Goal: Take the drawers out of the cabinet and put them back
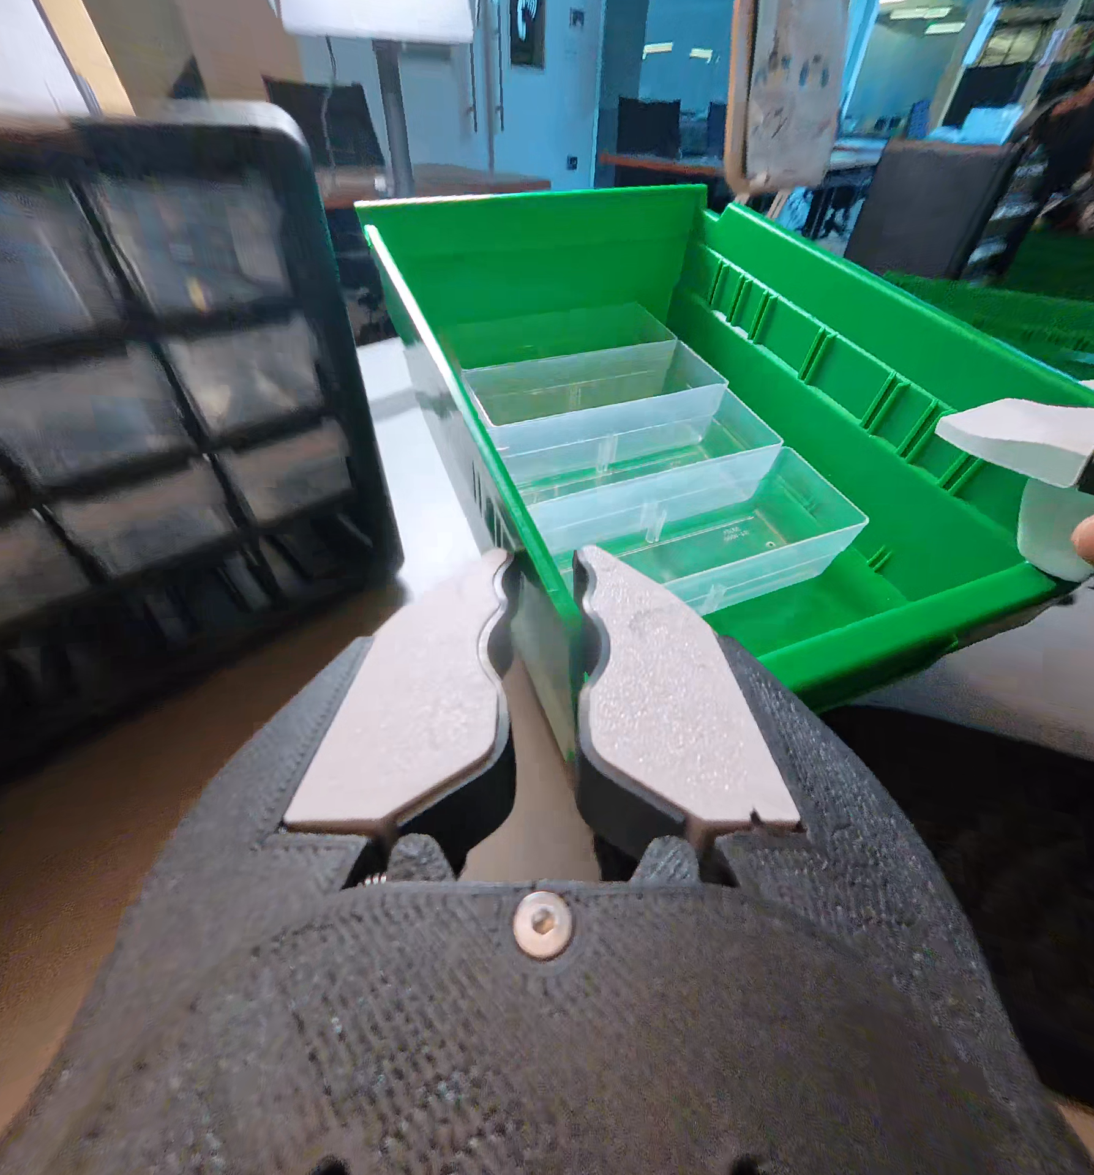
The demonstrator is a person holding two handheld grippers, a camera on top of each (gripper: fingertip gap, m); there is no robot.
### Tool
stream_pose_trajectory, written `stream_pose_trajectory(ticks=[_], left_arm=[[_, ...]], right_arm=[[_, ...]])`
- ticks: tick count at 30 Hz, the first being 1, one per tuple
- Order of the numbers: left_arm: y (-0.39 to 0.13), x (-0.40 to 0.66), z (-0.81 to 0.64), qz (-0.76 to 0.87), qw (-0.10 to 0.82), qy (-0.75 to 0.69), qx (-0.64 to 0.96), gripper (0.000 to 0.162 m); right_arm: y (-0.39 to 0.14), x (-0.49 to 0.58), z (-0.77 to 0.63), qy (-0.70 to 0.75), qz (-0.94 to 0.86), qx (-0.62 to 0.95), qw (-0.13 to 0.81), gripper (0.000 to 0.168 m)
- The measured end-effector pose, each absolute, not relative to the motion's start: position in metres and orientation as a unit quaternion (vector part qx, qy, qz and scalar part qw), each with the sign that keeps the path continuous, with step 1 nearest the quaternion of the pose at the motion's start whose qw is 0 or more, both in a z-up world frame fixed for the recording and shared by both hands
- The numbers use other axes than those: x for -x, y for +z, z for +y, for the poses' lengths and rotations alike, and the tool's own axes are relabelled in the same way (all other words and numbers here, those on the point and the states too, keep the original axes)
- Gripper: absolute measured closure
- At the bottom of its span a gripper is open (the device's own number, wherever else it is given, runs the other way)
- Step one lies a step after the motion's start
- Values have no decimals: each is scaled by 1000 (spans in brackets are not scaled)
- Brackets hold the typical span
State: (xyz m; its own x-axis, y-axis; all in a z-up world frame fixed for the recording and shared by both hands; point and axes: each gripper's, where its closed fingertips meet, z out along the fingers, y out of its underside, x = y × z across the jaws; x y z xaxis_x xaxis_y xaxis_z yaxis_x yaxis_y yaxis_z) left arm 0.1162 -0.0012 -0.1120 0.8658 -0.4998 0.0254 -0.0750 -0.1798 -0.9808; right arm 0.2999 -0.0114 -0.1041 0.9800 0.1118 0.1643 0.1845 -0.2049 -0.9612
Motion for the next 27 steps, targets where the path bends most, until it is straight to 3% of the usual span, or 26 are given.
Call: stream_pose_trajectory(ticks=[8, 13, 19, 27], left_arm=[[21, -77, -45, 208, 672, -156, 694, 141], [69, -23, -80, 182, 711, -113, 670, 140], [87, 70, -125, 125, 731, -32, 670, 140], [52, 198, -198, 26, 685, 61, 725, 138]], right_arm=[[28, -261, -41, 2, -135, 720, 680, 155], [73, -205, -53, 37, -178, 688, 703, 155], [83, -101, -60, 130, -246, 660, 698, 154], [40, 57, -87, 246, -349, 657, 621, 153]])
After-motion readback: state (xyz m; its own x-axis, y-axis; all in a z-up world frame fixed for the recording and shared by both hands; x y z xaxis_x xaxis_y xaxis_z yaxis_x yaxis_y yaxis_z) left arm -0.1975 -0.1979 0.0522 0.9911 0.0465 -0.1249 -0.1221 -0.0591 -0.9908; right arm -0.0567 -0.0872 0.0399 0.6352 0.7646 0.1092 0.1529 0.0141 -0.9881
